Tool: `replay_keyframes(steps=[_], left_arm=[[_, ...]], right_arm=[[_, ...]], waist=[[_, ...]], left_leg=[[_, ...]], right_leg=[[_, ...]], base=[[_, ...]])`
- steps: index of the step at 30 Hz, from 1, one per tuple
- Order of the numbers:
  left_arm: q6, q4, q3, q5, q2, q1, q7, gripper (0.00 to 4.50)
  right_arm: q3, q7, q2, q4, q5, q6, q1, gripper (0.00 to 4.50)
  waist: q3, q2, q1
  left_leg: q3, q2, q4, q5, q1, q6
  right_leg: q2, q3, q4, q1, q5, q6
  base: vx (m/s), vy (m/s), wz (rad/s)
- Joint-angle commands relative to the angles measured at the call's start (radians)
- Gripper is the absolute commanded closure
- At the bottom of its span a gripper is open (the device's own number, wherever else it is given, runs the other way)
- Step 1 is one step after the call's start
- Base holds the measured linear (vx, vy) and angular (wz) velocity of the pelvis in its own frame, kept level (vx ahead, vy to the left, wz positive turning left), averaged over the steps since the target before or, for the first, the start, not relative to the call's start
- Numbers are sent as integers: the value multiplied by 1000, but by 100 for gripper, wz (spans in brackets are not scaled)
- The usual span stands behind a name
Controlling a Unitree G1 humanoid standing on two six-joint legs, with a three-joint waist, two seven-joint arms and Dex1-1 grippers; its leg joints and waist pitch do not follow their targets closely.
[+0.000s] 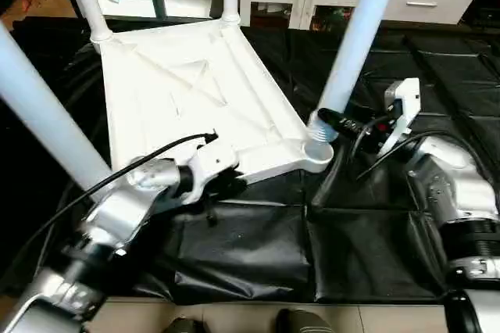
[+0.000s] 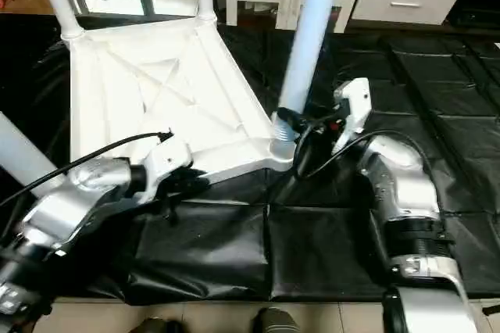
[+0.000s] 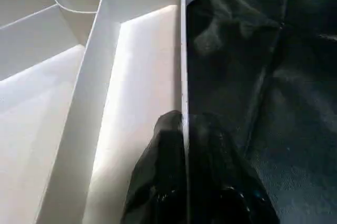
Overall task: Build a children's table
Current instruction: Insert table leg to table base
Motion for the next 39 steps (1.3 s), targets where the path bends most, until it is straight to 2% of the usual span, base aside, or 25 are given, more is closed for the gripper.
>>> replay_keyframes(steps=[1, 3, 4, 7, 11, 12, 19, 23, 26, 29, 31, 34, 39], left_arm=[[-9, -13, -46, -19, 4, 48, -72, 442], [-19, -27, -53, -18, 22, 69, -93, 450], [-34, -30, -65, -6, 42, 84, -106, 450], [-80, -35, -84, 15, 80, 122, -133, 450], [-119, -46, -84, 13, 95, 154, -156, 450], [-122, -57, -84, 18, 105, 165, -175, 450], [-110, -46, -85, 34, 119, 162, -176, 450], [-128, -30, -84, 48, 114, 154, -169, 450], [-129, -27, -79, 54, 99, 146, -159, 450], [-131, -21, -77, 57, 95, 139, -160, 450], [-136, -17, -77, 59, 90, 130, -158, 450], [-141, -12, -76, 61, 88, 127, -156, 450], [-149, -7, -72, 67, 84, 127, -155, 450]], right_arm=[[19, 70, 3, -6, 25, -5, 7, 263], [28, 121, 5, -2, 32, -3, 22, 263], [35, 154, 4, 6, 32, -13, 31, 263], [28, 210, 4, 26, 47, -28, 44, 263], [36, 265, -8, 55, 44, -48, 53, 263], [47, 298, -21, 78, 29, -60, 61, 263], [64, 362, -49, 61, 18, -62, 88, 263], [71, 381, -66, 49, 4, -95, 114, 263], [64, 391, -68, 46, 7, -110, 137, 263], [67, 384, -68, 53, -9, -144, 149, 263], [66, 365, -62, 90, -33, -204, 155, 263], [64, 354, -56, 112, -46, -239, 159, 263], [54, 332, -59, 143, -54, -270, 169, 263]], waist=[[-69, -21, -3], [-66, -19, -1], [-66, -22, -1], [-66, -22, 4], [-65, -23, 3], [-64, -29, 2], [-63, -31, 5], [-62, -28, 6], [-59, -27, 6], [-56, -26, 6], [-54, -24, 5], [-51, -22, 3], [-53, -21, 2]], left_leg=[[-30, 55, -87, -134, 32, 97], [-31, 58, -89, -132, 33, 100], [-30, 58, -90, -131, 35, 101], [-29, 58, -92, -119, 36, 102], [-28, 59, -95, -139, 40, 89], [-27, 59, -95, -145, 40, 87], [-27, 59, -97, -144, 42, 83], [-27, 60, -98, -162, 42, 74], [-28, 60, -100, -185, 43, 67], [-32, 61, -106, -242, 45, 43], [-33, 63, -109, -272, 48, 27], [-36, 63, -115, -320, 53, 7], [-37, 63, -117, -326, 52, 2]], right_leg=[[-51, 29, -68, 42, -246, -229], [-53, 29, -69, 40, -248, -232], [-50, 29, -69, 38, -243, -231], [-50, 30, -66, 40, -219, -236], [-50, 30, -69, 38, -237, -236], [-51, 31, -70, 39, -246, -235], [-51, 33, -72, 38, -256, -228], [-52, 34, -75, 37, -276, -225], [-52, 34, -79, 37, -297, -221], [-52, 35, -87, 32, -368, -205], [-52, 35, -90, 29, -395, -198], [-52, 33, -96, 28, -427, -192], [-54, 35, -97, 30, -412, -192]], base=[[0, 0, 0], [0, 0, 0], [0, 0, 0], [0, 0, 0], [0, 0, 0], [0, 0, 0], [0, 0, 0], [0, 0, 0], [0, 0, 0], [0, 0, 0], [0, 0, 0], [0, 0, 0], [0, 0, 0]])
